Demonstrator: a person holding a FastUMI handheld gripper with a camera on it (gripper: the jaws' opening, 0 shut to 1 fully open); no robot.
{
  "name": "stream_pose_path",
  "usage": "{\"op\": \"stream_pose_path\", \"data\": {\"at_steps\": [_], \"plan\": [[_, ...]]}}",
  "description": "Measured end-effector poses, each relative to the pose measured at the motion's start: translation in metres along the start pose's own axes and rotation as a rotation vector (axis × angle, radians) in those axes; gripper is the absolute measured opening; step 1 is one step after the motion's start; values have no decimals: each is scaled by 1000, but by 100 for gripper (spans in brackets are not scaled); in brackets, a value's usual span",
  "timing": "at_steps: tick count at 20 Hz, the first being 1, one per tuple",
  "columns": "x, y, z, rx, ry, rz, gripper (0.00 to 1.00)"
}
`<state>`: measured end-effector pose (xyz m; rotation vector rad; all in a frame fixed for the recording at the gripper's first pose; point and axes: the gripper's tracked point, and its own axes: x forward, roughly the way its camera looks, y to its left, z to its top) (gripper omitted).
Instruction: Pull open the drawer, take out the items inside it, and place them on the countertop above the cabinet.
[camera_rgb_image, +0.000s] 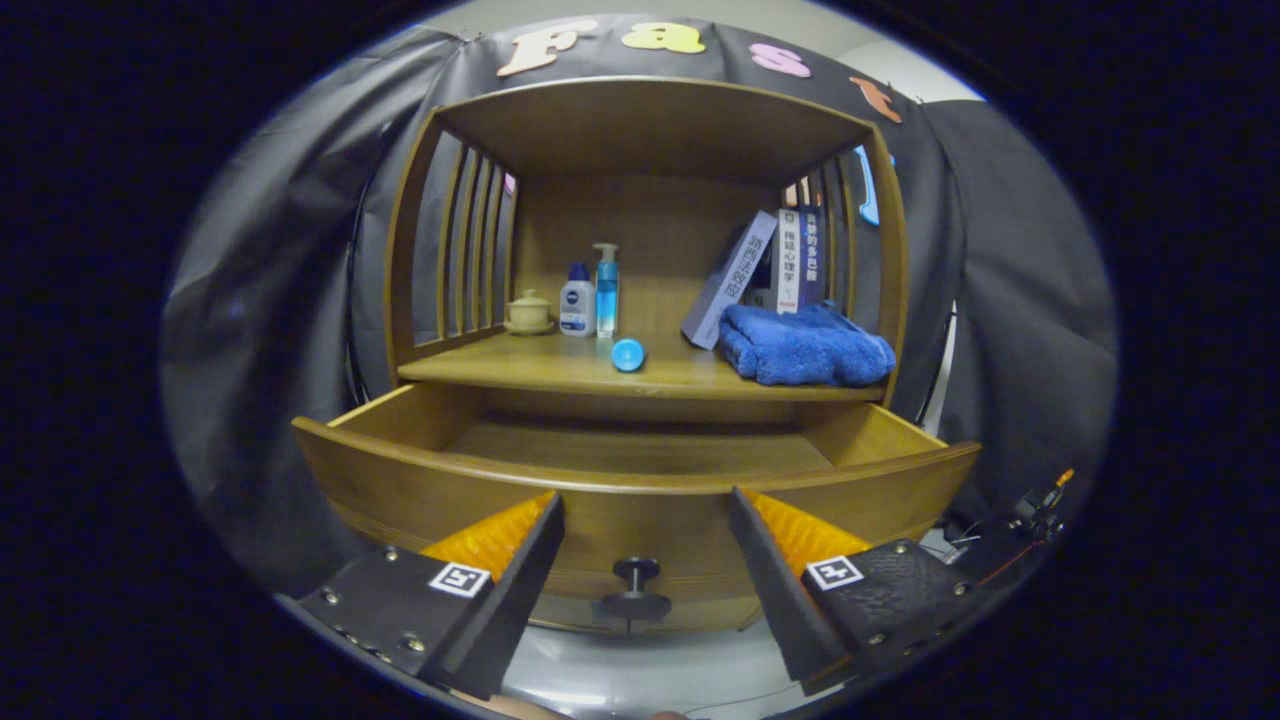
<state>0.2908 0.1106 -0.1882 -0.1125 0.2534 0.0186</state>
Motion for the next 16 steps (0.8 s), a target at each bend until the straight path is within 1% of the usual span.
{"op": "stream_pose_path", "data": {"at_steps": [3,7,10,16], "plan": [[16,3,3,-7,6,-8,99],[28,1,6,-3,3,14,99],[33,0,6,-40,-5,5,100],[65,6,12,-37,3,-17,100]]}}
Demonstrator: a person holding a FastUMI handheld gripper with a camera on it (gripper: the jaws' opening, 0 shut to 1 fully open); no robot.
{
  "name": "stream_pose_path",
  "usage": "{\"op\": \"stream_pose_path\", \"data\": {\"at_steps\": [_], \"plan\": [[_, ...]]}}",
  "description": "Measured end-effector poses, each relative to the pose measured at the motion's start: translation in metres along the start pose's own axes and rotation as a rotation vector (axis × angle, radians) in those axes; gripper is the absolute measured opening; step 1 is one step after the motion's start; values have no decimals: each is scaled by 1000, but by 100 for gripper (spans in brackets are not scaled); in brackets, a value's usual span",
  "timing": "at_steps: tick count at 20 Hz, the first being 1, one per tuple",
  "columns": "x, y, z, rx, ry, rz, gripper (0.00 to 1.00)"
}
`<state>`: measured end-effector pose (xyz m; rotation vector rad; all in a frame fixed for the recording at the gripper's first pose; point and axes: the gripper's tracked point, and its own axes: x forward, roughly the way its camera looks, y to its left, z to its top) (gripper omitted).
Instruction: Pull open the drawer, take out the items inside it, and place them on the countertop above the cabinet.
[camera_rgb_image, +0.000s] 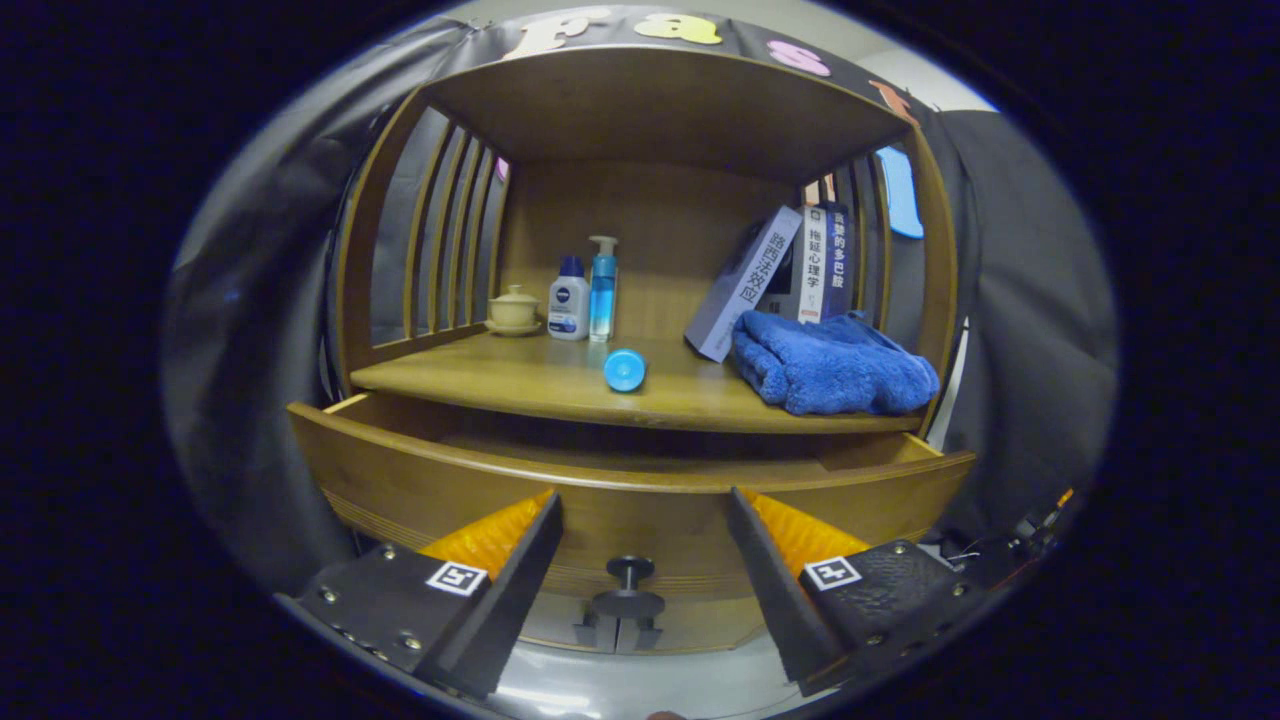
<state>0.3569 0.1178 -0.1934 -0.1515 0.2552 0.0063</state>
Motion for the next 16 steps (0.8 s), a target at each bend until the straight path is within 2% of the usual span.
{"op": "stream_pose_path", "data": {"at_steps": [16], "plan": [[53,6,12,9,0,-8,100]]}}
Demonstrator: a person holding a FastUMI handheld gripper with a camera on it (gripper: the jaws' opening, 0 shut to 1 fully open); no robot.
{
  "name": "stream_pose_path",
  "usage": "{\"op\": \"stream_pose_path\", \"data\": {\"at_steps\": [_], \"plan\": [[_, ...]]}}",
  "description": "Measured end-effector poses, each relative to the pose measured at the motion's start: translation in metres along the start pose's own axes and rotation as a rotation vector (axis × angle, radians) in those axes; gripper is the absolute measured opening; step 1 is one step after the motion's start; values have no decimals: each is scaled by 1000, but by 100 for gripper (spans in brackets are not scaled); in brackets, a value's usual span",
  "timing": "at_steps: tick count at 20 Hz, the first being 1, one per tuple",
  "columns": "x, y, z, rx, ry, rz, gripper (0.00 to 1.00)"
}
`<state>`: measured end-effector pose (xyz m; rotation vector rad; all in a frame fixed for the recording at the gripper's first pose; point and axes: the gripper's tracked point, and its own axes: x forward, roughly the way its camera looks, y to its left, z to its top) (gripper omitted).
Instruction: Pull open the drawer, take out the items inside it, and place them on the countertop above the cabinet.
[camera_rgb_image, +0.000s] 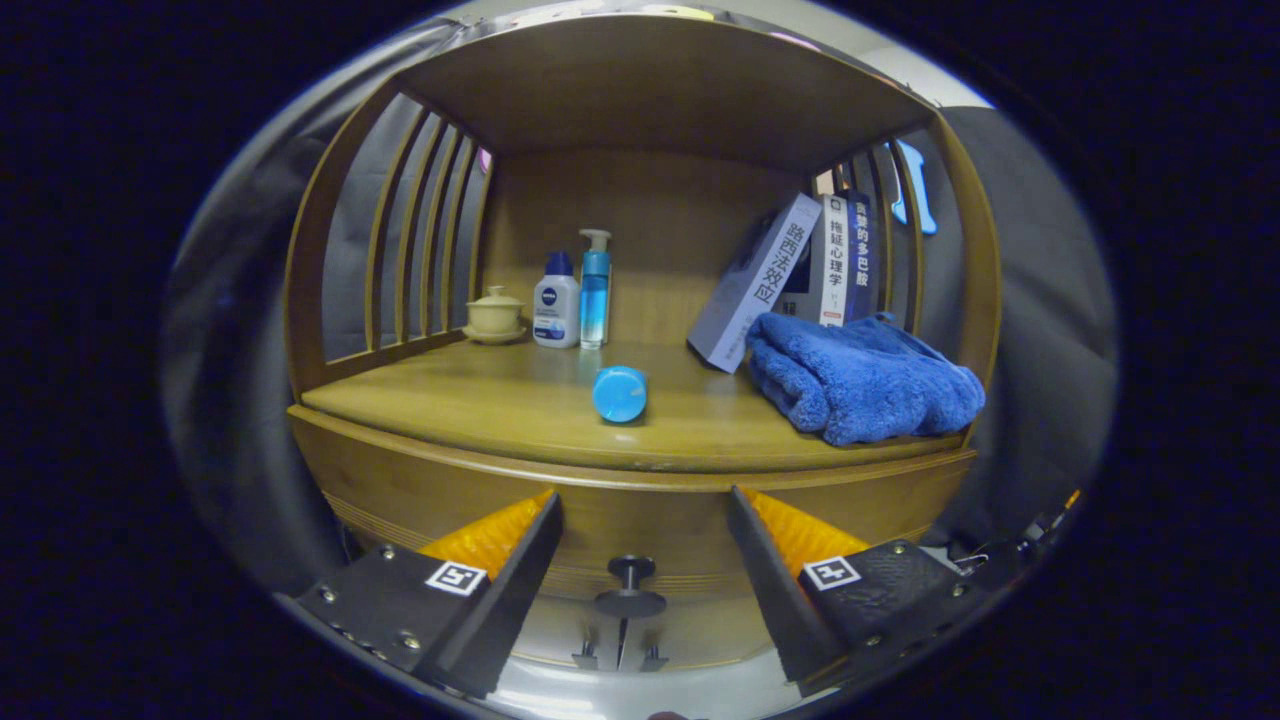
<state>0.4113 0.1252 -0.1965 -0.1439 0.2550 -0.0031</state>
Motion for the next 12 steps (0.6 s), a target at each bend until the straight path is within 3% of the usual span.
{"op": "stream_pose_path", "data": {"at_steps": [12], "plan": [[0,0,1,-6,-59,9,99]]}}
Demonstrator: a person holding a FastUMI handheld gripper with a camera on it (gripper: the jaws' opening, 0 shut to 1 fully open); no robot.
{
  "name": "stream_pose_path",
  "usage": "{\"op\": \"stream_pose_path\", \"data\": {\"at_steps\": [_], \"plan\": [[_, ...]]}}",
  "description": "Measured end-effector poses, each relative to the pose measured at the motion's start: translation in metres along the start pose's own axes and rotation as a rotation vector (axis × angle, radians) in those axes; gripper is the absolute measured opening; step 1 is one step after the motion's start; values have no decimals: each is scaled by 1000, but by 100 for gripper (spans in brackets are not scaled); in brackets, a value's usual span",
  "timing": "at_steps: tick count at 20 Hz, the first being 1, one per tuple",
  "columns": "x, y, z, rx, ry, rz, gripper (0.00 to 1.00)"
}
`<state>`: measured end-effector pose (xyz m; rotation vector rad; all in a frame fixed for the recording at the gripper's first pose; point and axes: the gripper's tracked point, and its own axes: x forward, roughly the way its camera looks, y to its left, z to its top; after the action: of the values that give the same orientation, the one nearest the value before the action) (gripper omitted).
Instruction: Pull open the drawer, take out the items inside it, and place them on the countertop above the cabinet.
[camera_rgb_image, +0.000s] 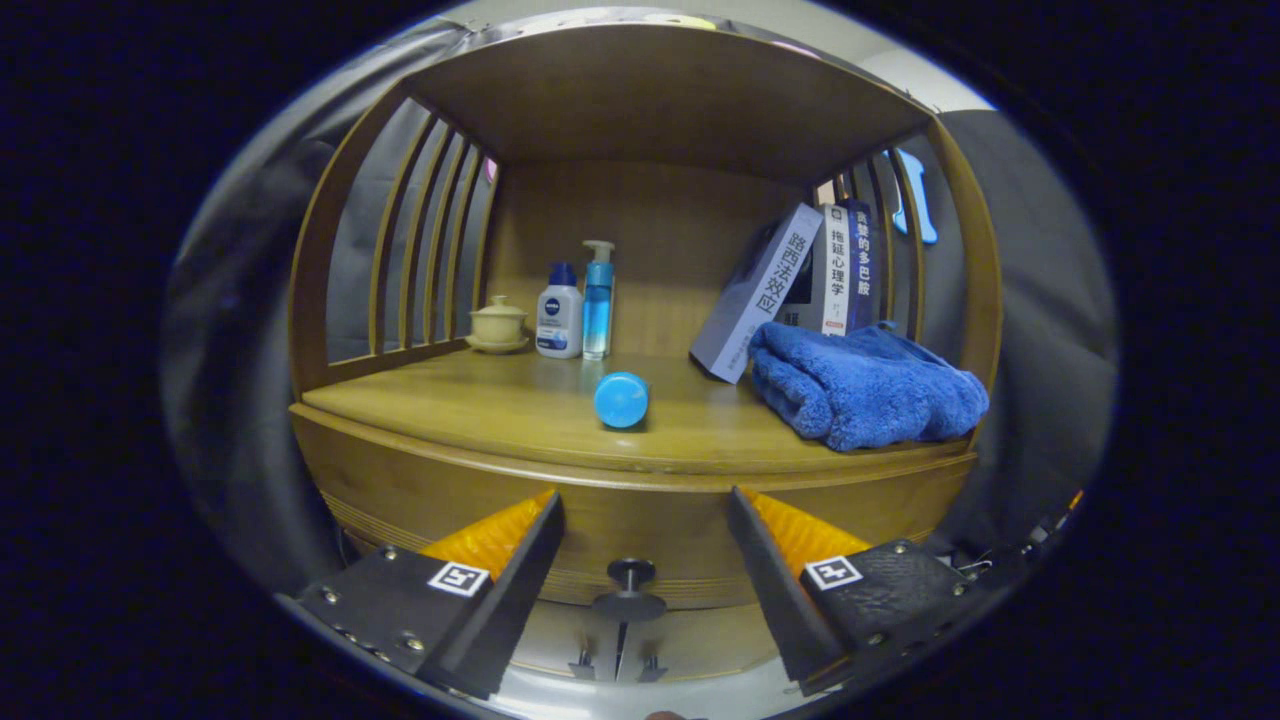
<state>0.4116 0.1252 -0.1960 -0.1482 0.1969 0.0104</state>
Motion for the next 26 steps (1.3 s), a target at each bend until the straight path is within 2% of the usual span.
{"op": "stream_pose_path", "data": {"at_steps": [4,10,18,22,26], "plan": [[-6,3,3,31,8,30,99],[-34,-6,34,29,-42,60,98],[-64,-23,84,9,-180,114,98],[-71,-51,105,-42,-225,123,98],[-75,-94,117,16,-236,143,98]]}}
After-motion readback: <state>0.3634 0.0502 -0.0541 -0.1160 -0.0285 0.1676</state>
